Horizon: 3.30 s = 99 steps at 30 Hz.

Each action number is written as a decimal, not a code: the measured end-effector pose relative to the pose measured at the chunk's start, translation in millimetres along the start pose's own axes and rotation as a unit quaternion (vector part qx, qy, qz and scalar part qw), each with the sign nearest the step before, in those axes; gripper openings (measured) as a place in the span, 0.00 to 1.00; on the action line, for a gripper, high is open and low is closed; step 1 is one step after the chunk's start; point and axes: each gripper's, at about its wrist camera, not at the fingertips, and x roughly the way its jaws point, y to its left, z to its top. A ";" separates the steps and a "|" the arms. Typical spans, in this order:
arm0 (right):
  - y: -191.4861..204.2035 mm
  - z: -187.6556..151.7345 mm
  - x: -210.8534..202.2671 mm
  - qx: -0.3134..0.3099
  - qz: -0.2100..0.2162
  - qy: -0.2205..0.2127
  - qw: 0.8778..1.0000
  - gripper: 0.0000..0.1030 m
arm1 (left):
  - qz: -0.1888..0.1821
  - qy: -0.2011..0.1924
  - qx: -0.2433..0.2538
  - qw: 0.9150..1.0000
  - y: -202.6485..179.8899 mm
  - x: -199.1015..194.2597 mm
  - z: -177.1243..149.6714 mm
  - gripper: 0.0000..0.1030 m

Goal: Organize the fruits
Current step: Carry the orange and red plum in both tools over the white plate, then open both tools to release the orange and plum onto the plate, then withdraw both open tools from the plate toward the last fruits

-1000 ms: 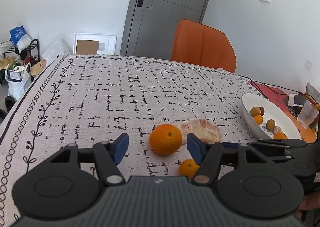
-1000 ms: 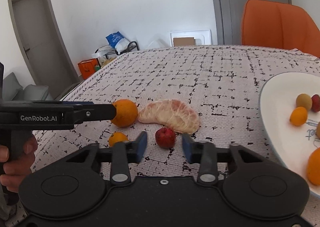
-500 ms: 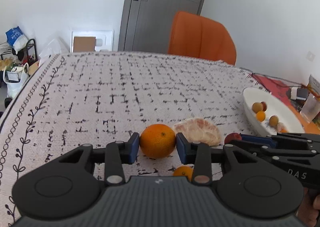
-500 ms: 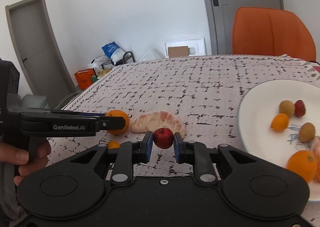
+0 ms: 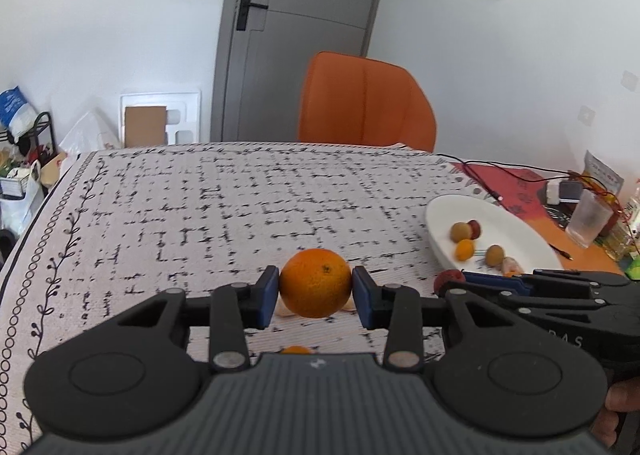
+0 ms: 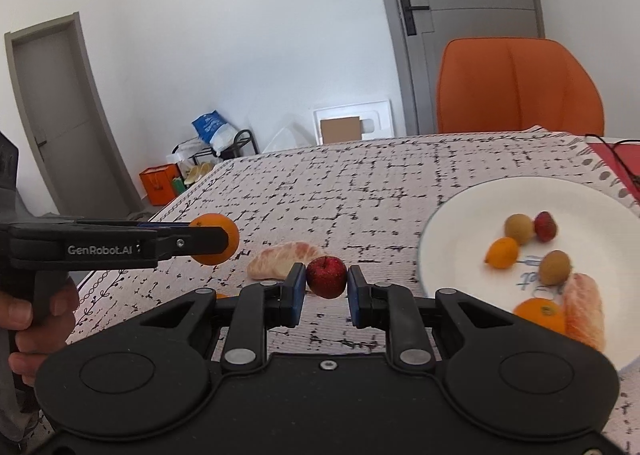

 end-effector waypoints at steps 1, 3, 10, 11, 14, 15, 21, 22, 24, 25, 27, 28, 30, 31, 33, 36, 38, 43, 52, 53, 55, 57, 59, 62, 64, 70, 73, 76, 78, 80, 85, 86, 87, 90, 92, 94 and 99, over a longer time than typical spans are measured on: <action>-1.8 0.0 -2.6 0.001 -0.002 -0.002 1.000 0.20 | -0.002 -0.001 0.002 1.000 -3.0 -0.8 0.2 0.37; -5.0 0.3 -7.9 0.003 -0.006 -0.007 1.000 0.20 | -0.006 -0.003 0.005 1.000 -7.2 -1.7 0.8 0.37; -16.7 -0.8 -22.9 0.011 -0.020 -0.018 1.000 0.20 | -0.018 -0.009 0.015 1.000 -24.0 -2.7 3.3 0.37; -18.5 -1.4 -24.8 0.012 -0.021 -0.019 1.000 0.20 | -0.019 -0.009 0.016 1.000 -26.3 -2.1 3.6 0.37; -23.2 -2.5 -29.9 0.015 -0.027 -0.022 0.999 0.20 | -0.024 -0.009 0.021 0.999 -33.0 -0.8 4.2 0.37; -25.0 -2.8 -31.7 0.016 -0.028 -0.023 0.999 0.20 | -0.026 -0.008 0.022 0.999 -34.9 0.0 4.3 0.37; -39.6 -6.9 -41.1 0.029 -0.040 -0.029 0.998 0.20 | -0.037 -0.006 0.031 0.999 -48.9 5.7 4.7 0.37; -42.2 -7.6 -42.6 0.031 -0.043 -0.029 0.998 0.20 | -0.039 -0.005 0.032 0.999 -51.5 7.1 4.9 0.37; -48.3 -9.1 -45.4 0.036 -0.049 -0.031 0.998 0.20 | -0.043 -0.004 0.035 0.998 -55.8 9.8 5.2 0.37; -50.8 -9.6 -46.3 0.038 -0.051 -0.031 0.997 0.20 | -0.044 -0.003 0.037 0.998 -58.2 11.3 5.4 0.37; -56.6 -11.5 -48.8 0.042 -0.056 -0.033 0.997 0.20 | -0.047 -0.001 0.040 0.998 -62.4 14.2 5.6 0.37; -59.2 -12.6 -50.0 0.045 -0.058 -0.034 0.997 0.20 | -0.048 0.000 0.042 0.998 -64.7 15.6 5.7 0.37; -64.7 -14.5 -52.2 0.049 -0.063 -0.035 0.996 0.20 | -0.051 0.002 0.047 0.998 -69.6 18.3 6.3 0.37; -67.5 -15.4 -53.2 0.051 -0.065 -0.036 0.996 0.20 | -0.053 0.003 0.049 0.997 -72.0 19.9 6.9 0.37; -73.5 -16.9 -54.5 0.057 -0.069 -0.037 0.995 0.20 | -0.055 0.004 0.054 0.997 -76.6 22.8 7.7 0.37; -80.6 -20.4 -58.2 0.064 -0.076 -0.039 0.994 0.20 | -0.061 0.007 0.061 0.996 -85.0 27.8 8.5 0.37; -85.5 -22.1 -61.6 0.069 -0.081 -0.041 0.993 0.20 | -0.065 0.009 0.066 0.996 -90.4 30.8 8.6 0.37; -100.2 -24.5 -68.1 0.083 -0.099 -0.046 0.991 0.20 | -0.076 0.012 0.074 0.994 -103.1 38.4 8.7 0.37; -117.4 -29.5 -72.4 0.096 -0.119 -0.049 0.987 0.21 | -0.089 0.024 0.088 0.992 -120.5 53.5 8.0 0.37; -118.6 -29.8 -72.5 0.098 -0.121 -0.051 0.987 0.22 | -0.090 0.025 0.089 0.992 -122.2 54.9 7.8 0.37; -119.7 -29.9 -74.3 0.095 -0.129 -0.057 0.985 0.25 | -0.092 0.027 0.092 0.991 -125.7 57.5 7.5 0.37; -121.2 -29.6 -75.8 0.096 -0.129 -0.058 0.985 0.26 | -0.094 0.030 0.094 0.991 -129.5 59.7 7.2 0.37; -123.1 -29.7 -77.4 0.101 -0.128 -0.058 0.985 0.27 | -0.095 0.033 0.096 0.990 -133.7 61.9 7.3 0.37; -123.2 -30.7 -80.1 0.101 -0.127 -0.059 0.985 0.31 | -0.092 0.030 0.094 0.991 -136.7 62.0 7.3 0.40; -123.1 -31.0 -80.4 0.102 -0.126 -0.059 0.985 0.34 | -0.091 0.033 0.091 0.991 -136.5 60.7 9.1 0.41; -118.7 -30.9 -79.9 0.102 -0.122 -0.058 0.986 0.40 | -0.082 0.031 0.084 0.993 -128.2 52.7 10.5 0.54; -114.5 -29.7 -79.6 0.098 -0.120 -0.059 0.986 0.47 | -0.077 0.027 0.080 0.993 -122.2 47.2 10.5 0.61; -109.6 -28.0 -79.5 0.094 -0.117 -0.059 0.987 0.54 | -0.069 0.022 0.077 0.994 -116.4 41.5 10.9 0.71; -105.6 -26.6 -80.1 0.090 -0.117 -0.060 0.987 0.59 | -0.065 0.017 0.075 0.995 -112.0 37.3 11.4 0.74; -102.2 -24.9 -80.3 0.086 -0.115 -0.061 0.988 0.63 | -0.060 0.012 0.073 0.995 -107.6 33.1 12.3 0.77; -93.9 -21.2 -79.0 0.079 -0.111 -0.061 0.989 0.73 | -0.045 0.002 0.066 0.997 -96.5 22.8 12.7 0.82; -92.4 -20.4 -78.8 0.077 -0.109 -0.062 0.989 0.76 | -0.044 0.002 0.063 0.997 -94.2 21.1 12.4 0.82; -90.1 -19.6 -78.1 0.076 -0.107 -0.062 0.989 0.80 | -0.042 0.001 0.060 0.997 -91.3 19.4 12.1 0.82; -82.9 -17.7 -76.1 0.071 -0.105 -0.059 0.990 0.98 | -0.034 -0.003 0.052 0.998 -81.2 13.0 11.0 0.83; -77.4 -16.8 -74.2 0.066 -0.106 -0.060 0.990 1.00 | -0.024 -0.011 0.048 0.999 -75.6 8.2 9.6 0.89; -72.7 -16.0 -71.6 0.063 -0.104 -0.058 0.991 1.00 | -0.014 -0.021 0.047 0.999 -70.7 2.7 7.8 0.94; -65.2 -15.2 -64.1 0.065 -0.097 -0.050 0.992 1.00 | -0.006 -0.029 0.040 0.999 -56.2 -7.9 3.7 0.99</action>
